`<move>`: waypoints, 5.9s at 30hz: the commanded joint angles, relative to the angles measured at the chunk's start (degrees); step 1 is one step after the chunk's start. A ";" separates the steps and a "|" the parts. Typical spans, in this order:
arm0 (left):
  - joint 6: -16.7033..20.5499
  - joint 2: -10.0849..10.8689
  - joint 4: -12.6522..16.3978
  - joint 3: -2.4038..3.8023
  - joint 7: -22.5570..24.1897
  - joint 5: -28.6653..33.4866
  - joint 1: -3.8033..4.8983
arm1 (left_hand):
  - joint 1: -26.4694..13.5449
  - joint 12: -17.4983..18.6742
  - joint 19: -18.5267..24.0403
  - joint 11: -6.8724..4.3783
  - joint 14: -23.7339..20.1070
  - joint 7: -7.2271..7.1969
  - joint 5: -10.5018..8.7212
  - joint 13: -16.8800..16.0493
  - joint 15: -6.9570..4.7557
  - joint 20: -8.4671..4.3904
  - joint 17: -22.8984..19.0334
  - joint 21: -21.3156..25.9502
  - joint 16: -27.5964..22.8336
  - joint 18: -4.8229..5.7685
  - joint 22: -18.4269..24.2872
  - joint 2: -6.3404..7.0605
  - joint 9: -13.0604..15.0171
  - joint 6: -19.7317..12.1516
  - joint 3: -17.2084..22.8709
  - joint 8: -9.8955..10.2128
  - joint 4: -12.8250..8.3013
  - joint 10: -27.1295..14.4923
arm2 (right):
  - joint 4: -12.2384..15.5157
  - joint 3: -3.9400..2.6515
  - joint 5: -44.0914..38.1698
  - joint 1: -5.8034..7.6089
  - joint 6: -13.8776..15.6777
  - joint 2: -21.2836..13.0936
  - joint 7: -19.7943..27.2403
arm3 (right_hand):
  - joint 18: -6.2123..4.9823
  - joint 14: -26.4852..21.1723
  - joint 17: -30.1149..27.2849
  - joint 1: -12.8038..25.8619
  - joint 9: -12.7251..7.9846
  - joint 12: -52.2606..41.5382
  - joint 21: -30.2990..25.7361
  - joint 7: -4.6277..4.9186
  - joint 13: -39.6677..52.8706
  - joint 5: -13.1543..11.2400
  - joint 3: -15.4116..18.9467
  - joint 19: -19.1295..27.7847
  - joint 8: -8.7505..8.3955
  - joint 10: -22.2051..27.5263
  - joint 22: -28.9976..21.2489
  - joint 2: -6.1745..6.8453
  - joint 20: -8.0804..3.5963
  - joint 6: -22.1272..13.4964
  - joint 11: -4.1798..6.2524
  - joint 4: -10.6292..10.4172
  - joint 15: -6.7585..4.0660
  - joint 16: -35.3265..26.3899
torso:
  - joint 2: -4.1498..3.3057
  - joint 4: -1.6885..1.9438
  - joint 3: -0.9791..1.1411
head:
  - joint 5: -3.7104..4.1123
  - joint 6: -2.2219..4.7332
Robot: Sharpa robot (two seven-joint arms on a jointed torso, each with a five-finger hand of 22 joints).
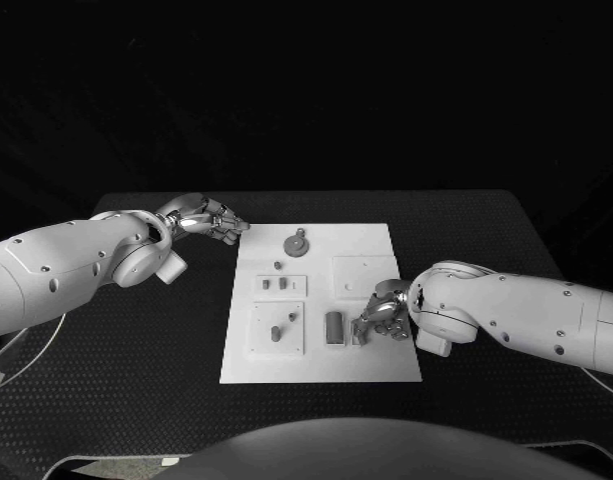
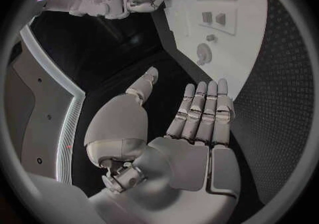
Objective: Assemble the parts on the task board
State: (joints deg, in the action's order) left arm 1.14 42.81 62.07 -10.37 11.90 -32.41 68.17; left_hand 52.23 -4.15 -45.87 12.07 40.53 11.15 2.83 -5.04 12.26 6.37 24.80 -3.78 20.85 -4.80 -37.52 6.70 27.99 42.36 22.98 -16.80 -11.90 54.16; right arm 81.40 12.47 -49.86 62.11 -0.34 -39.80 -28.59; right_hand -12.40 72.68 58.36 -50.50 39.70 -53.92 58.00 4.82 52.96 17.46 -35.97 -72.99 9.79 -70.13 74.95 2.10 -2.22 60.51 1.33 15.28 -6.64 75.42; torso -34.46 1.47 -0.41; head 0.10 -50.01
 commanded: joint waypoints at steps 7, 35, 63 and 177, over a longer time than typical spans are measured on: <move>-0.68 -0.07 0.11 0.05 0.43 -0.19 0.06 | -0.34 0.17 0.20 -0.08 -0.44 1.28 0.03 0.10 0.01 0.19 0.07 -0.29 -0.36 -0.42 0.07 -0.12 -0.02 -0.13 0.08 -0.19 -0.02 -0.04 | 0.03 0.03 -0.88 -0.11 2.11 0.15 1.47 | -2.60 0.59 -0.06 0.72 -0.28 -0.33 -0.17 0.34 -0.02 -0.06 -0.12 -0.28 0.16 0.10 0.17 0.37 -0.42 -0.35 -0.04 -0.80 -0.50 -0.04 | 0.02 0.02 -0.01 | -0.05 0.01; -0.73 -0.05 0.12 0.05 0.30 -0.19 0.06 | -0.47 0.17 0.19 -0.08 -0.43 1.31 0.02 0.12 0.03 0.20 0.11 -0.31 -0.37 -0.42 0.08 -0.09 -0.04 -0.18 0.00 -0.18 -0.01 -0.03 | 0.22 0.03 0.23 -0.11 -3.10 0.40 0.65 | -2.60 -0.20 0.06 5.36 -1.16 -0.38 -0.64 0.71 0.08 -0.09 0.30 0.46 -0.12 1.48 0.18 3.97 -0.60 -1.62 -0.41 -4.70 -0.23 -0.36 | 0.00 0.01 0.00 | 0.00 0.01; -0.85 -0.07 0.19 0.05 0.18 -0.19 0.06 | -0.53 0.18 0.22 -0.07 -0.46 1.33 0.02 0.16 0.02 0.20 0.13 -0.30 -0.39 -0.43 0.11 -0.06 -0.06 -0.27 -0.05 -0.15 -0.03 -0.07 | 0.22 0.00 -1.27 -0.11 0.82 0.41 2.03 | -2.60 -0.14 0.21 4.09 -1.37 -1.09 -0.29 0.65 0.21 -0.11 -0.66 0.36 0.66 1.60 0.49 0.40 -0.92 -1.68 -0.34 -2.04 -0.25 -0.18 | 0.02 0.02 -0.01 | 0.07 0.01; -0.88 0.35 0.39 0.04 0.05 -0.20 0.08 | -0.65 0.18 0.32 -0.02 -0.60 1.31 0.02 0.29 0.07 0.25 0.23 -0.30 -0.50 -0.44 0.21 0.04 -0.07 -0.24 -0.05 -0.25 -0.08 -0.20 | -0.38 0.22 -11.32 -1.38 -1.87 0.83 1.04 | -2.60 0.88 0.14 2.03 -0.48 -1.35 -0.04 -0.79 -0.84 -0.15 -0.52 -0.63 4.38 0.38 0.53 4.44 -0.92 1.46 1.02 -3.88 -1.32 -0.09 | -0.01 0.00 0.03 | -0.12 0.01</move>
State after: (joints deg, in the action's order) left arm 0.79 43.19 62.29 -10.38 11.60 -32.54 68.18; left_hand 52.23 -4.15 -45.77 12.07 40.33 11.15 2.83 -4.83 12.46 6.47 24.98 -3.78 20.63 -4.42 -37.39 6.70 27.99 42.36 22.98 -16.80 -11.90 54.16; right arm 81.45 12.51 -59.83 60.98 -2.00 -38.89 -27.05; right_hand -12.45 73.58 58.52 -48.51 39.31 -55.25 57.58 3.96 52.19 17.52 -36.47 -73.32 14.31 -69.65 74.91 7.00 -3.16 61.80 2.05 11.13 -7.54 75.20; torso -34.46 1.46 -0.41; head -0.02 -50.01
